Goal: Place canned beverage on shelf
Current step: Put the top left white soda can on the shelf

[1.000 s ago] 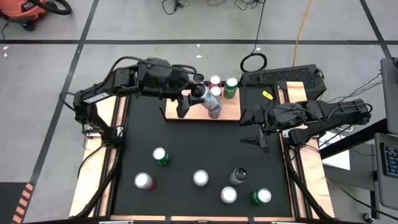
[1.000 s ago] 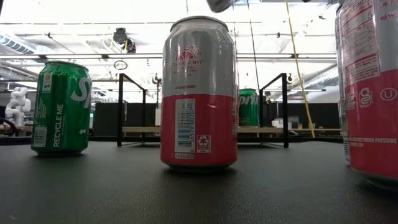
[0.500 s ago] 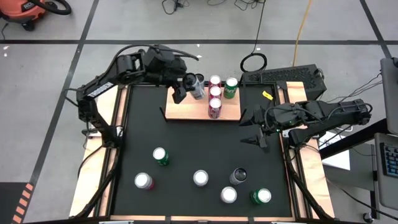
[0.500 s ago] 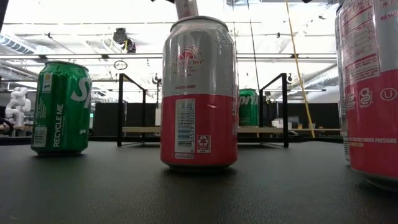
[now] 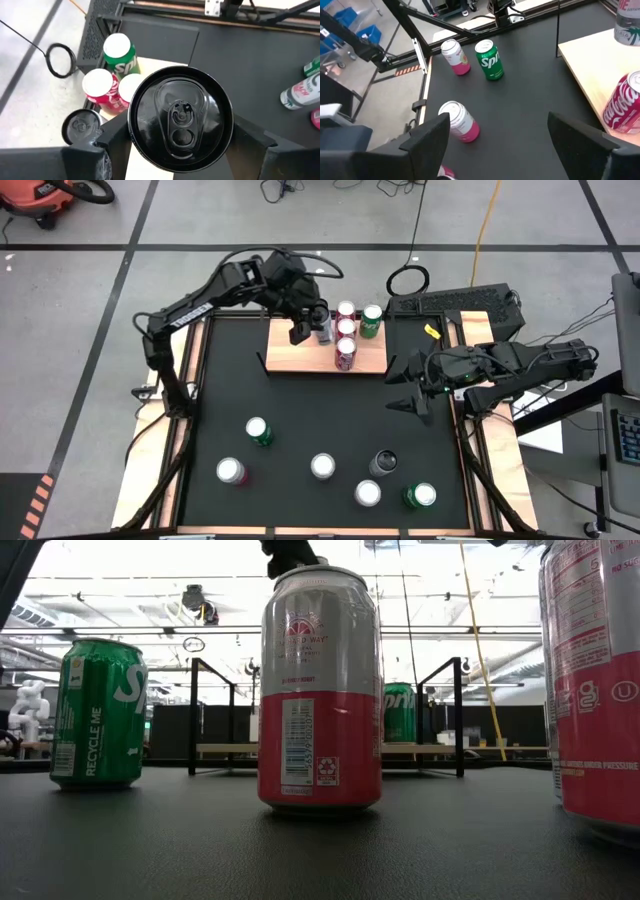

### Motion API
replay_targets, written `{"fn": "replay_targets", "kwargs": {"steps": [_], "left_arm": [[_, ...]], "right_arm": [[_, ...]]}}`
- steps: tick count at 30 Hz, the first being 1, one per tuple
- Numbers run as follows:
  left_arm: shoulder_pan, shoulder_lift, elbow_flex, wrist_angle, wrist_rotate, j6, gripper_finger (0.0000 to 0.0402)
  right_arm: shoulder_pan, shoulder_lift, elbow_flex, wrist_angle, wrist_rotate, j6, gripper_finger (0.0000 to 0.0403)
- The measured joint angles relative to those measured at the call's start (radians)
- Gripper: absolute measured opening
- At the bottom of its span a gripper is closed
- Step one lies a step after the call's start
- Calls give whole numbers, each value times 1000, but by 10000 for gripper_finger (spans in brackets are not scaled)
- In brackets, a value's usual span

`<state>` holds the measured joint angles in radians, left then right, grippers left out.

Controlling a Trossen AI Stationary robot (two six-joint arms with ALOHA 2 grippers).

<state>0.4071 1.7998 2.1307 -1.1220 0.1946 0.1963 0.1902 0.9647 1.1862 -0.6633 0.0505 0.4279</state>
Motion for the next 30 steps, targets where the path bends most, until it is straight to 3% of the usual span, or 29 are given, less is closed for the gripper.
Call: {"fn": "replay_targets", "kwargs": {"steps": [12, 18, 30], "left_arm": [[56, 61, -15, -8, 69, 76, 244], [65, 60, -99, -21, 103, 78, 244], [62, 56, -221, 142, 132, 84, 244]], "right_arm": [[1, 0, 0, 0, -3, 15, 313], [1, 0, 0, -1, -3, 14, 313], [1, 0, 0, -6, -2, 2, 313]]}}
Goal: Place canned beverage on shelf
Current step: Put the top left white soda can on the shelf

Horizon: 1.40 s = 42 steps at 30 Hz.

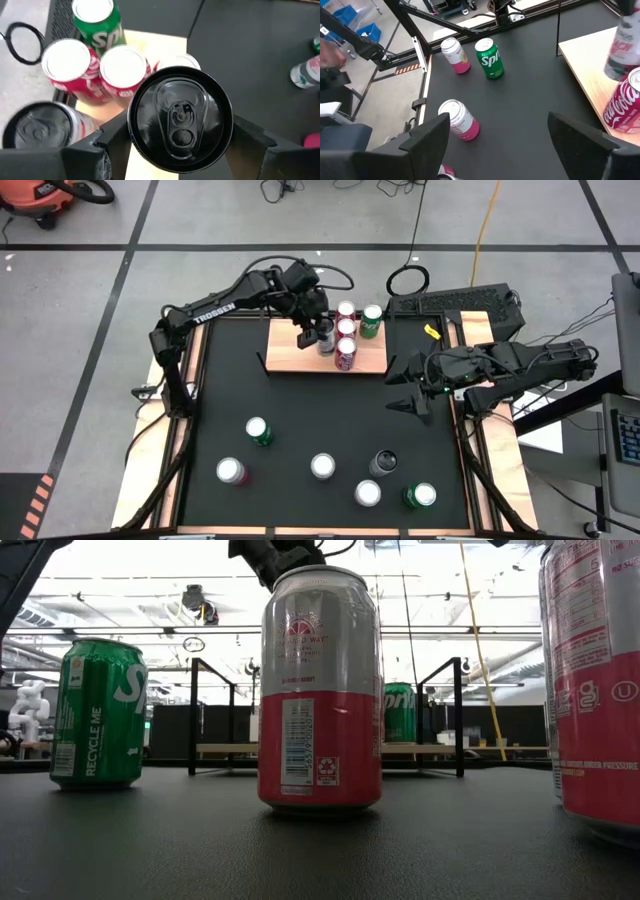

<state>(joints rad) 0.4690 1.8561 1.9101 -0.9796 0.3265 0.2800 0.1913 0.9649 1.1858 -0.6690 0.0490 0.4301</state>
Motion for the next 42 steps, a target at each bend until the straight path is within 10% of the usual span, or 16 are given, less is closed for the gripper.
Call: {"fn": "replay_targets", "kwargs": {"steps": [42], "left_arm": [[3, 6, -86, 73, -126, -11, 261]], "right_arm": [[-2, 0, 0, -1, 59, -38, 313]]}}
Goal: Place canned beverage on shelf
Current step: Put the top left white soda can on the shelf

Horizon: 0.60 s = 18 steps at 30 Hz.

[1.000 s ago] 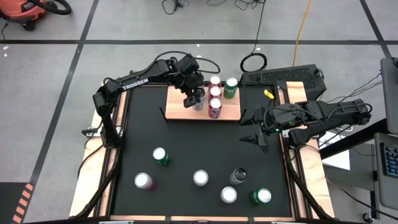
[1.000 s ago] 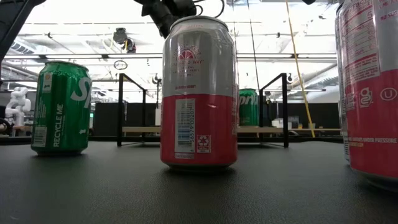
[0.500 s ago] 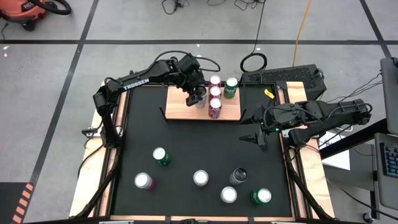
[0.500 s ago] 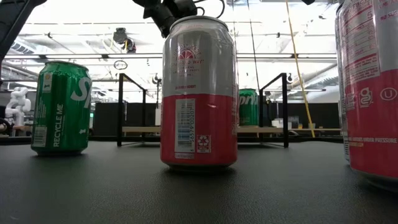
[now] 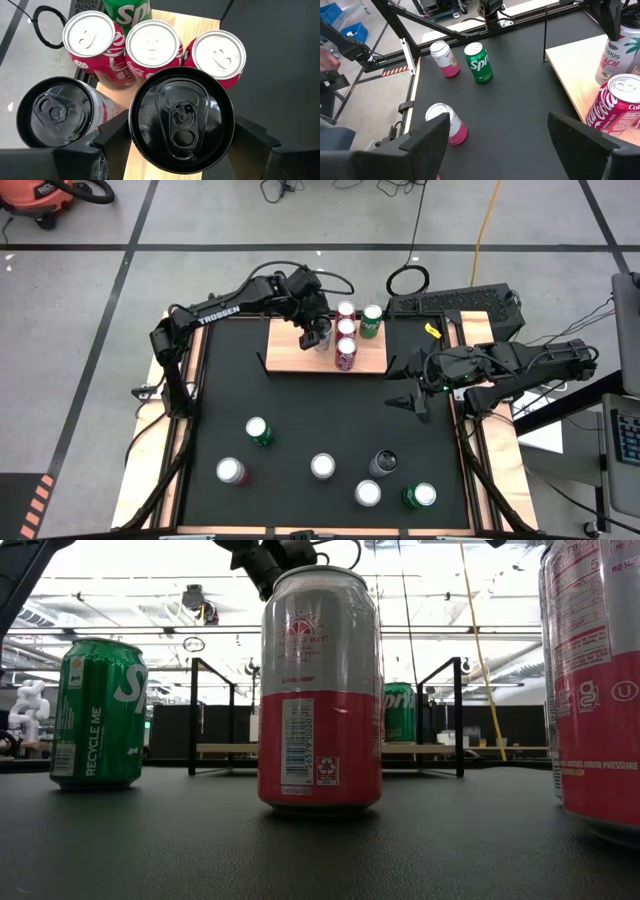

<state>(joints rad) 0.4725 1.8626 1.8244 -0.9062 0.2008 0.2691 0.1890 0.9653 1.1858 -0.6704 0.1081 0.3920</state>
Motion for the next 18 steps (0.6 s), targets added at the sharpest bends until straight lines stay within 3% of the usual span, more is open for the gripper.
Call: {"fn": "replay_targets", "kwargs": {"steps": [18], "left_arm": [[5, 37, 0, 5, 1, -28, 261]], "right_arm": [[0, 0, 0, 9, -4, 0, 313]]}}
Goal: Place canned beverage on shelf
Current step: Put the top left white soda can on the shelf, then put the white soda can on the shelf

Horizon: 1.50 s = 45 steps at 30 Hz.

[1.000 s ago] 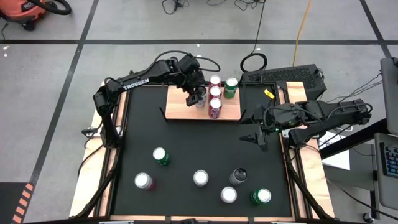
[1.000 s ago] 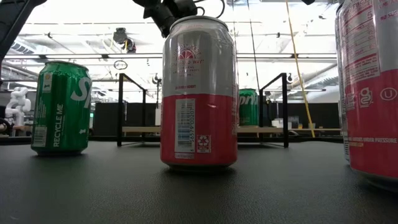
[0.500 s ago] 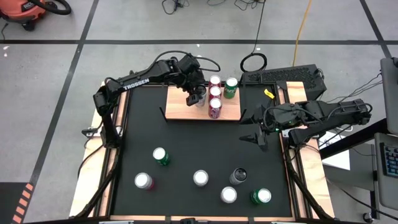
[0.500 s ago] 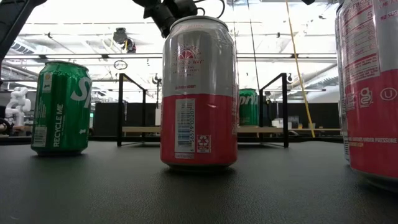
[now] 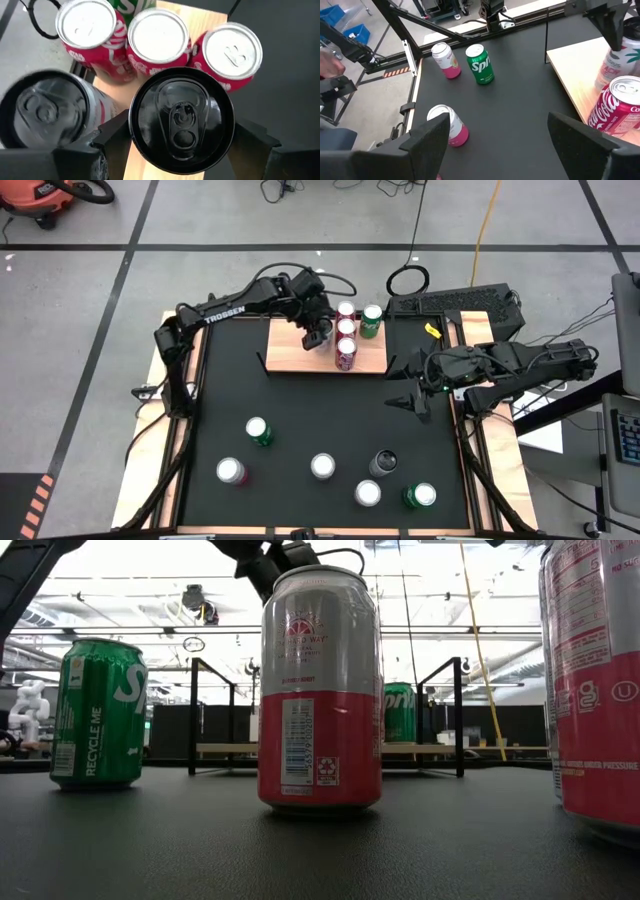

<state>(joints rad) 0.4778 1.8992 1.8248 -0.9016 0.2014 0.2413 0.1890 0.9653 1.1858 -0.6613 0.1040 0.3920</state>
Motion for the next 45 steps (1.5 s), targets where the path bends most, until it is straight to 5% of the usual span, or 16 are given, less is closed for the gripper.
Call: {"fn": "replay_targets", "kwargs": {"steps": [23, 36, 45], "left_arm": [[0, 23, 0, -35, -25, 9, 262], [-26, 14, 44, -111, -91, 18, 338], [-38, 14, 174, -198, -188, 27, 343]], "right_arm": [[0, 0, 0, -2, -1, 7, 313], [0, 0, 0, -2, 4, 7, 313], [0, 0, 0, -2, 4, 7, 313]]}}
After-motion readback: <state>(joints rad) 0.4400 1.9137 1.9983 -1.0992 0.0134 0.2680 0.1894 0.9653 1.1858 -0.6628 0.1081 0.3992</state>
